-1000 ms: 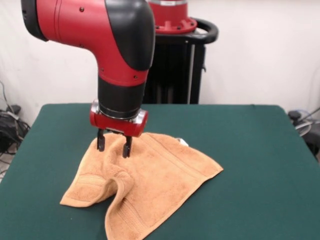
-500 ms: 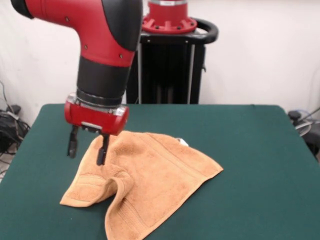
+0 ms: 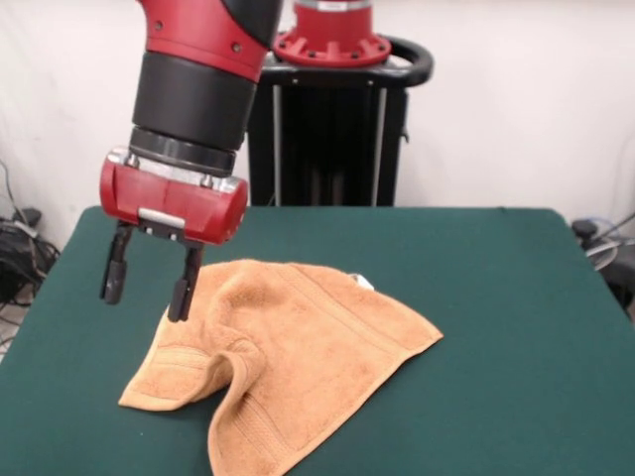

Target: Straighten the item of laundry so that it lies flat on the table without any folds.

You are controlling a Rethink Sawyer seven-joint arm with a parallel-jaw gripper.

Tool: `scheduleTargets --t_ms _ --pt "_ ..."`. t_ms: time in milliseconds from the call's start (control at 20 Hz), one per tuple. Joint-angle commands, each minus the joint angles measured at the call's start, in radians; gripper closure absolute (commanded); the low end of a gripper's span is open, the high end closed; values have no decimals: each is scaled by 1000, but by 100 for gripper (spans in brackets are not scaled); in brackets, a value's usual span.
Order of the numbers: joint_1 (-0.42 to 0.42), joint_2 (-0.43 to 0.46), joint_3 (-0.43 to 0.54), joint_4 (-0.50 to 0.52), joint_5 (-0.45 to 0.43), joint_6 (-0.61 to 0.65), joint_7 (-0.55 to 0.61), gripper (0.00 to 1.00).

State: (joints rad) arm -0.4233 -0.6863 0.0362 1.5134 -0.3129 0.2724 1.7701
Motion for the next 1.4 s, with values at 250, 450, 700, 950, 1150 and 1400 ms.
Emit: scheduleTargets --t_ms 250,450,700,950,1150,1400 --pt "33 120 82 -139 63 321 9 0" --pt "8 160 120 -157 49 336 -33 0" --pt "-24 203 180 -205 26 441 -140 0" --pt "-51 233 218 -197 -1 422 -166 0" --pt "-20 265 175 -251 -78 380 -147 0" --pt "51 251 62 -287 -171 354 -34 0"
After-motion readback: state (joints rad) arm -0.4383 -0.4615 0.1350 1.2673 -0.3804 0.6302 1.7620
